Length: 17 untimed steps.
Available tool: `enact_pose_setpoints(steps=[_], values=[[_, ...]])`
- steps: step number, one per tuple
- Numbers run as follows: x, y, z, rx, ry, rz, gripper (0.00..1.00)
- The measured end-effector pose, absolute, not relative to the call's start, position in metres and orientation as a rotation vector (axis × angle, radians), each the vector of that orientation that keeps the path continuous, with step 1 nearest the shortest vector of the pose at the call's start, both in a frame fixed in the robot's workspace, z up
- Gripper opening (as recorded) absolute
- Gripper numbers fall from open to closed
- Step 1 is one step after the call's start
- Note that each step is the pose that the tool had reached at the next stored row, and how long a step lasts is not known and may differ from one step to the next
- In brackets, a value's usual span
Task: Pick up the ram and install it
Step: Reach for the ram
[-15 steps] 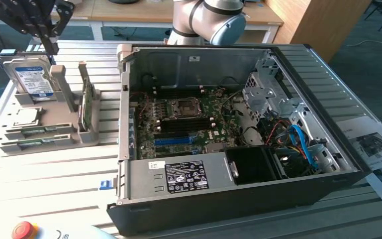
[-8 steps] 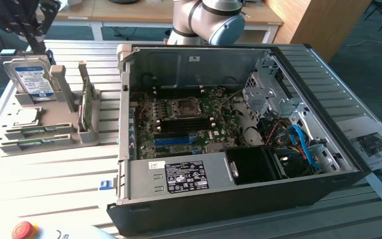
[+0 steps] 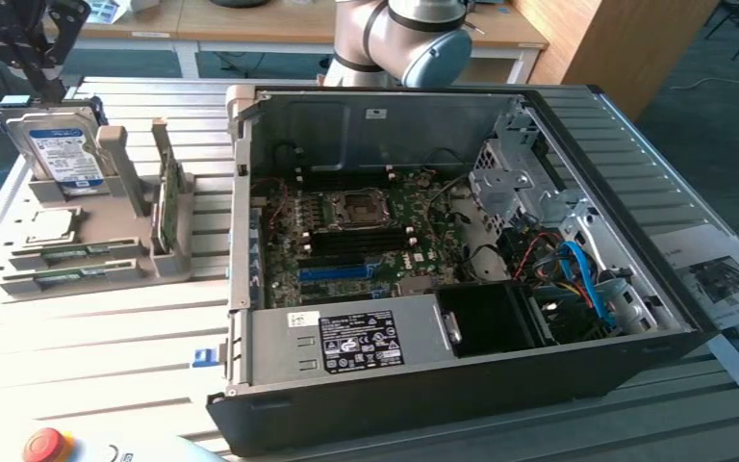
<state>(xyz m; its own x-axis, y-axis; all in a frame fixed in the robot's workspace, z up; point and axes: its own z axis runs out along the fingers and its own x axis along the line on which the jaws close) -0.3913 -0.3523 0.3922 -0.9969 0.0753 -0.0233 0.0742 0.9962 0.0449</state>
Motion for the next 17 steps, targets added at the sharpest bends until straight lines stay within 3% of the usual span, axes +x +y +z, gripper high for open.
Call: enact_pose_setpoints(steps=[17], values=[[-0.413,-0.352,0.392,0.117,3.114,0.069,0.11]])
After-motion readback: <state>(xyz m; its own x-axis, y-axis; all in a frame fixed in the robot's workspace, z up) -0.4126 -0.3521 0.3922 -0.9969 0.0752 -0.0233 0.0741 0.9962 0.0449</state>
